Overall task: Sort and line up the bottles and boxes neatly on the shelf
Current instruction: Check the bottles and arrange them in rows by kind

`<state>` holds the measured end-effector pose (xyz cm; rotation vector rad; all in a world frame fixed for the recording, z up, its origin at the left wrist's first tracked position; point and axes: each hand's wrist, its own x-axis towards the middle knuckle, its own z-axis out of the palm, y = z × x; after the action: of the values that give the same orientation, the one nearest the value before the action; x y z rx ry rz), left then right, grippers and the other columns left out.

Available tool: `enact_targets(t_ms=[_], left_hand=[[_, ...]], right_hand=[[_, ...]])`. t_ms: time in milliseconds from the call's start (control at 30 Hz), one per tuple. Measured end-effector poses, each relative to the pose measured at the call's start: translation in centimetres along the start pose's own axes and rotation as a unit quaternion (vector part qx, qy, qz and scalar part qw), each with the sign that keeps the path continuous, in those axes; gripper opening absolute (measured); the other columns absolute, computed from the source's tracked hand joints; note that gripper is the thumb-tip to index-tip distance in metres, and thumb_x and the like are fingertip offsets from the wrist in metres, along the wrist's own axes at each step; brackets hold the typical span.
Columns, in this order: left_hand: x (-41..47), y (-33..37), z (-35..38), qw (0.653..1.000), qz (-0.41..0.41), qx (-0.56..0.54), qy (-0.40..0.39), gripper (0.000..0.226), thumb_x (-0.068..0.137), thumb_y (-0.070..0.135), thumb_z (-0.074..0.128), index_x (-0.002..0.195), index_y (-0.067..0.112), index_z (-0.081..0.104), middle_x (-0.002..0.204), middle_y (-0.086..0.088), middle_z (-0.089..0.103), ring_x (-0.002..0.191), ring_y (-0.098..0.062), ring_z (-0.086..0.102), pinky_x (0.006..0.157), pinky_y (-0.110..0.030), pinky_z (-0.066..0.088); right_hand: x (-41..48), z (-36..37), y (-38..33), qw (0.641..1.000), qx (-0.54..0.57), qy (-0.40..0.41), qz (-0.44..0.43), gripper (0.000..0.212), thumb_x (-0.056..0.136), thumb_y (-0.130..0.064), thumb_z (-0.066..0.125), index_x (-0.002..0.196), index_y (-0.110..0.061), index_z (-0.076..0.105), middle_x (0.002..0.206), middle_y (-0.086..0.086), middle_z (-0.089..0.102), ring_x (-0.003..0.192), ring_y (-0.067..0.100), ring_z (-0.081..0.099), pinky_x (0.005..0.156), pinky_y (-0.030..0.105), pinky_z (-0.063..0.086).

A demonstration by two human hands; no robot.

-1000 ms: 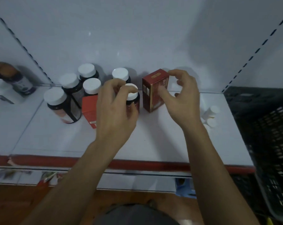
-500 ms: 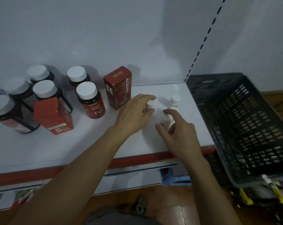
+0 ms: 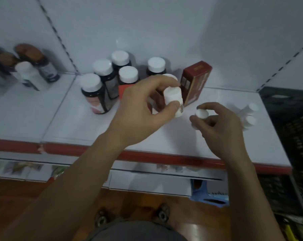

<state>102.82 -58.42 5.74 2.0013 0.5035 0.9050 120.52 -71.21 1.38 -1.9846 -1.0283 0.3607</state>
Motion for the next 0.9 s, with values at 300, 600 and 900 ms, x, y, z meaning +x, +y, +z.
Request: enact_targets(t_ms=[300, 600, 900], left_hand=[[-12.8, -5.3, -28.9, 0.877, -0.183, -0.339, 0.287, 0.022, 0.086, 0.024, 0.066, 0.106, 0.018, 0.074, 0.091, 0.000, 0.063, 0.078, -0.015, 0.058, 0.064, -0.027, 0.041], [-31.6, -6.5, -52.1, 0.710, -0.201, -0.324, 0.592, 0.015, 0.099, 0.020, 0.055, 0.096, 0.015, 0.068, 0.074, 0.004, 0.067, 0.064, -0.013, 0.057, 0.061, -0.030, 0.038], [-46.5, -11.1, -66.8, 0.553, -0.219, -0.256, 0.762, 0.029, 0.098, 0.027, 0.057, 0.121, 0.014, 0.069, 0.098, -0.003, 0.067, 0.082, -0.015, 0.060, 0.068, -0.030, 0.043]], right_hand=[[-3.4, 21.0, -19.1, 0.970, 0.121, -0.133, -0.161, 0.020, 0.088, -0.035, 0.077, 0.100, -0.027, 0.063, 0.071, -0.008, 0.072, 0.064, 0.014, 0.064, 0.061, 0.035, 0.050], [-12.3, 48.9, -39.6, 0.869, 0.123, -0.356, -0.320, 0.024, 0.081, -0.029, 0.084, 0.097, -0.026, 0.066, 0.098, -0.009, 0.060, 0.089, 0.007, 0.058, 0.074, 0.021, 0.047], [-19.7, 71.0, -54.5, 0.746, 0.145, -0.512, -0.400, 0.035, 0.093, -0.018, 0.075, 0.114, -0.041, 0.059, 0.109, -0.023, 0.059, 0.099, -0.002, 0.057, 0.078, 0.013, 0.046]])
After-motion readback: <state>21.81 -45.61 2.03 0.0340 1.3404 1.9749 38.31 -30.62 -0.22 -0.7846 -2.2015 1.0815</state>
